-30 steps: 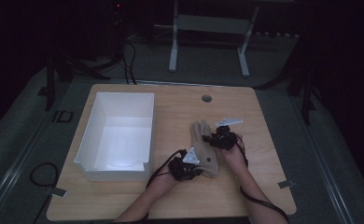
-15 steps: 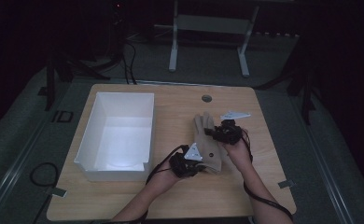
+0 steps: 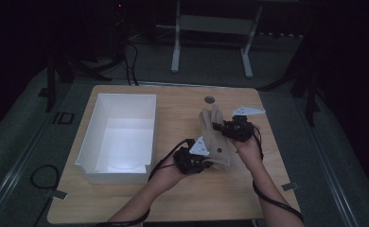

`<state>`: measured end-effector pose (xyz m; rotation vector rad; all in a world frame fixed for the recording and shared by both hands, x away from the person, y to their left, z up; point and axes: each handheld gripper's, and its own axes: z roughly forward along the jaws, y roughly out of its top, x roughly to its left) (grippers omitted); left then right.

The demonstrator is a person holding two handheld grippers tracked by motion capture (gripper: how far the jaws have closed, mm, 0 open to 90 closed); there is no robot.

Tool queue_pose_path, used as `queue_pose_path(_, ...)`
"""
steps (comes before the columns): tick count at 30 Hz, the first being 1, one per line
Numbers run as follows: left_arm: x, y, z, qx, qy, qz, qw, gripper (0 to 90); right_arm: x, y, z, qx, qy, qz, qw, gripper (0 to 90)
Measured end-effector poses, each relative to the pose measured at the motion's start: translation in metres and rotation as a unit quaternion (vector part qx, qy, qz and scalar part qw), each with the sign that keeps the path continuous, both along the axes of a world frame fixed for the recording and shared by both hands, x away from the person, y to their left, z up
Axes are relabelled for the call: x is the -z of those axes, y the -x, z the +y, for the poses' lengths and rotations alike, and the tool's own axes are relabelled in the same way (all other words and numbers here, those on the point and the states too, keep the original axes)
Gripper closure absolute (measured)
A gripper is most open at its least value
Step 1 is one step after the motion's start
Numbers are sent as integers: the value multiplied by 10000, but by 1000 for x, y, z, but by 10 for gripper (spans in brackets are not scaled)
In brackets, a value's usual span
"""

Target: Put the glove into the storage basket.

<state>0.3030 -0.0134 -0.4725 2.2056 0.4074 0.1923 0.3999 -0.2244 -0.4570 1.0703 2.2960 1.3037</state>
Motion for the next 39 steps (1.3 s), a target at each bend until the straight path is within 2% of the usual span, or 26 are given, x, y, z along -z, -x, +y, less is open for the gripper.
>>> queue_pose_path(4,-11,1,4,10,-7,-15,10000,822,-13,4,1,-31,-153,-129,9998,718)
queue_pose_path(7,-23,3,6,-14,-67,-122,9999,822,-24,5,4,-50,-136,-209,9997,718)
queue_pose_path(14,-46,1,17,-36,-160,-234,9996,822,-44,5,11,-21,-227,-384,9990,718)
queue_pose_path(21,-52,1,29,-159,-250,-298,9991,823,-51,1,25,-100,-201,-388,9990,717)
queue_pose_path(30,-57,2,46,-269,-293,-318,9987,823,-56,-4,39,-196,-285,-327,9989,717)
queue_pose_path(39,-63,6,71,-477,-350,-324,9977,823,-65,-6,70,-337,-164,-414,9984,717)
